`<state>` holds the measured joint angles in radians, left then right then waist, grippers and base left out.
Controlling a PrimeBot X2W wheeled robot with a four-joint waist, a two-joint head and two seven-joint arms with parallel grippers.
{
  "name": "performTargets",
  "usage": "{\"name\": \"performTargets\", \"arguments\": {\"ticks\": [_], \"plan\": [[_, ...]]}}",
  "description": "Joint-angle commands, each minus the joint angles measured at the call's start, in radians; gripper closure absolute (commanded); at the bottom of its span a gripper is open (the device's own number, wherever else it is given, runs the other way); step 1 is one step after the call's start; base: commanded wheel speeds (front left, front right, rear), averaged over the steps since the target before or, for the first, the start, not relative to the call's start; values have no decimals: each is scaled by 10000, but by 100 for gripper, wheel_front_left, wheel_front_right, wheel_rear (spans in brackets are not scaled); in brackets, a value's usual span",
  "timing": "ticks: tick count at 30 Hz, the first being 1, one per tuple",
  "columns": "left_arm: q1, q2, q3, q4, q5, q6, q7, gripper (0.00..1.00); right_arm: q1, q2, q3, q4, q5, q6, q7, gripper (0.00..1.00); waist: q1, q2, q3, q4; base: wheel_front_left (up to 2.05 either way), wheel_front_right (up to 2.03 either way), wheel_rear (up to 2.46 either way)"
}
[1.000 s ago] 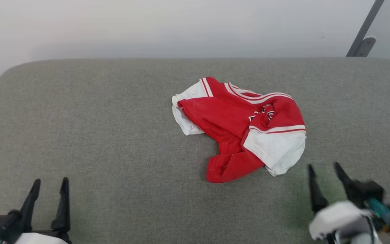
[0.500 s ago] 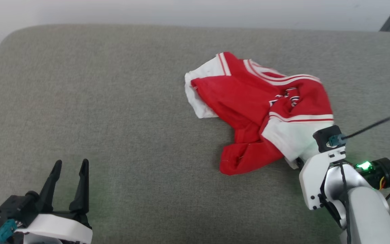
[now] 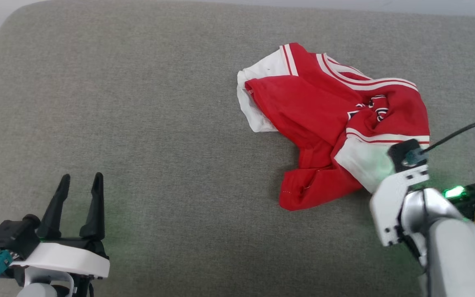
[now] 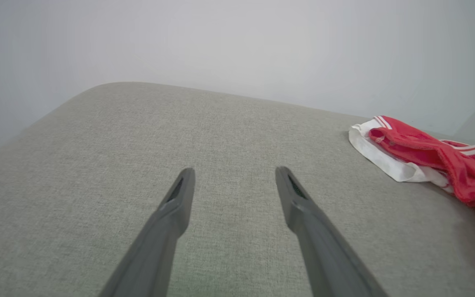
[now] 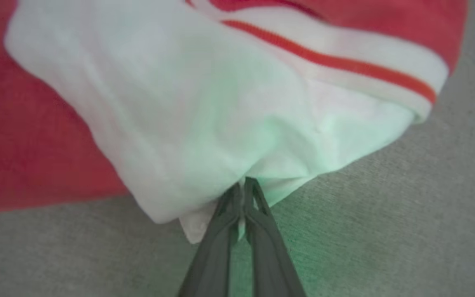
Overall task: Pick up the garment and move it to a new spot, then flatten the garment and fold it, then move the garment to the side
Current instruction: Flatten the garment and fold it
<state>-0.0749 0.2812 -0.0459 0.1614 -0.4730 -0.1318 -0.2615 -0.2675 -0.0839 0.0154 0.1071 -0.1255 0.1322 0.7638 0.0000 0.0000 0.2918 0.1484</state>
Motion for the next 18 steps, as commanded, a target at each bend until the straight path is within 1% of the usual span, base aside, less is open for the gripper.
{"name": "performTargets", "arguments": {"ticks": [1,6,8,11,15,18], "plan": [[-117,24,0,-54,10,23,-50,0,49,-170,-327,81,-150,-37,0,100,0,0,40,-99,0,0,0],[-183,109,-65,-252,21,23,-50,0,-263,-494,-1127,-631,-327,-35,-78,100,0,0,148,-383,0,0,0],[-270,159,-160,-339,1,23,-50,0,-385,-854,-1365,-832,-445,-27,-61,100,0,0,241,-449,0,0,0],[-387,244,-292,-439,-62,23,-50,0,-654,-1191,-1725,-951,-482,-26,10,100,0,0,455,-521,0,0,0],[-740,416,-573,-565,-212,23,-50,0,-1174,-1718,-2332,-642,-670,-27,-104,100,0,0,838,-453,0,0,0],[-978,596,-766,-624,-325,23,-50,0,-1674,-1975,-3003,-195,-943,-27,-209,100,0,0,1125,-329,0,0,0]]}}
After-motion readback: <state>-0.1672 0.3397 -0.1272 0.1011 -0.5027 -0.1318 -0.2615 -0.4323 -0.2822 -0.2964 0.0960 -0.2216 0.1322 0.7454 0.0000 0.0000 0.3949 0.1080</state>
